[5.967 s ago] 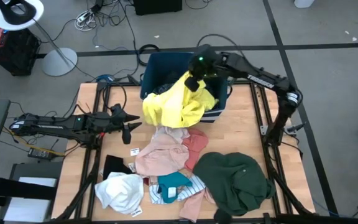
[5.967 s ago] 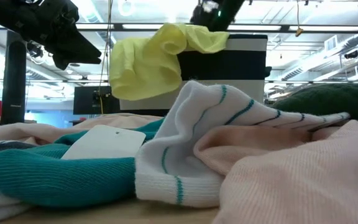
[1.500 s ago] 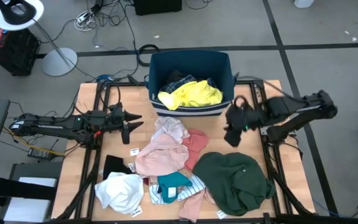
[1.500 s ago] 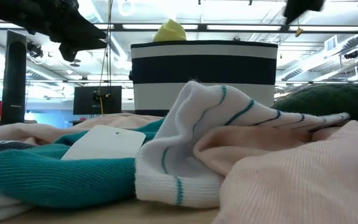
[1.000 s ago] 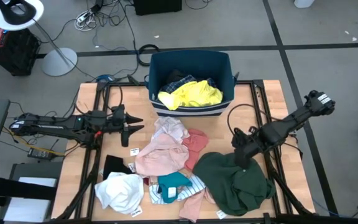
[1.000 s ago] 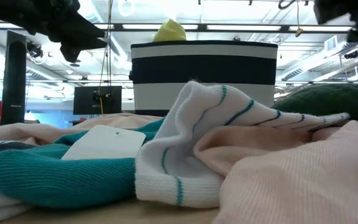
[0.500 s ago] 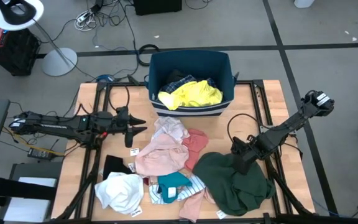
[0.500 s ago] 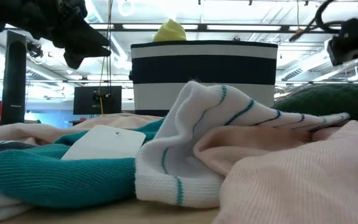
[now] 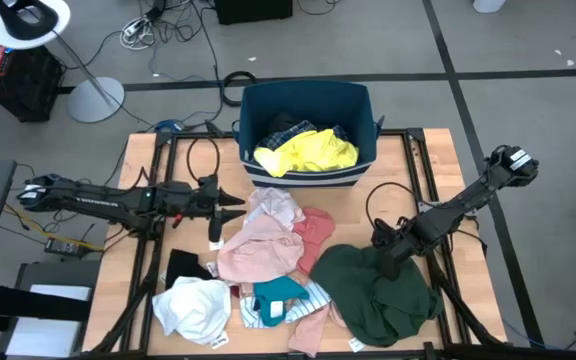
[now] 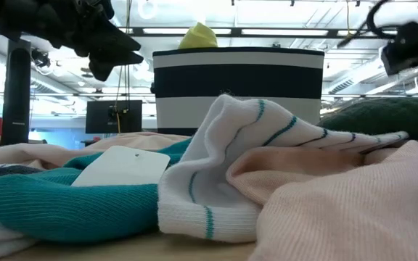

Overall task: Sort clothes
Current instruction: Put the green shirt into the blue laundry bin

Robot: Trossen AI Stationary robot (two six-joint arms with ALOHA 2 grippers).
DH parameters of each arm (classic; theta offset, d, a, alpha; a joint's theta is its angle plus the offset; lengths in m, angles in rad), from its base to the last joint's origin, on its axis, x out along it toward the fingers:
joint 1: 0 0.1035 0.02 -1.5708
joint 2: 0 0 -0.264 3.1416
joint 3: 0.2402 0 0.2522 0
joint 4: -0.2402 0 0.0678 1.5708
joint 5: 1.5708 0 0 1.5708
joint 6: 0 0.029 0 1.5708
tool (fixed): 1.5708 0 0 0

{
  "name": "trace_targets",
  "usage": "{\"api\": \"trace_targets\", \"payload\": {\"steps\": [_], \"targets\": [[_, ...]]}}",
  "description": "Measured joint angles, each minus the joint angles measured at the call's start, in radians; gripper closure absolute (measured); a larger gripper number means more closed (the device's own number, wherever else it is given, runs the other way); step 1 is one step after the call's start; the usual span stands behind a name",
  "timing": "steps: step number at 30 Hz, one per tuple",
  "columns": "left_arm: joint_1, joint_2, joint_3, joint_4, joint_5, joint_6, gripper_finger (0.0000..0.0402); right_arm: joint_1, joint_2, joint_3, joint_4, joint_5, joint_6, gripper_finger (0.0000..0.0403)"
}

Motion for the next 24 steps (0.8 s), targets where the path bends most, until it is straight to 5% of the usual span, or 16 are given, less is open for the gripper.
{"api": "trace_targets", "payload": {"steps": [13,24], "targets": [[-0.007,0.037,0.000,0.022,0.003,0.007,0.0245,-0.036,0.000,0.461,-0.383,0.273,-0.062,0.0401],[-0.007,0.037,0.000,0.030,0.002,0.010,0.0245,-0.152,0.028,0.851,-0.408,0.483,-0.301,0.0402]]}}
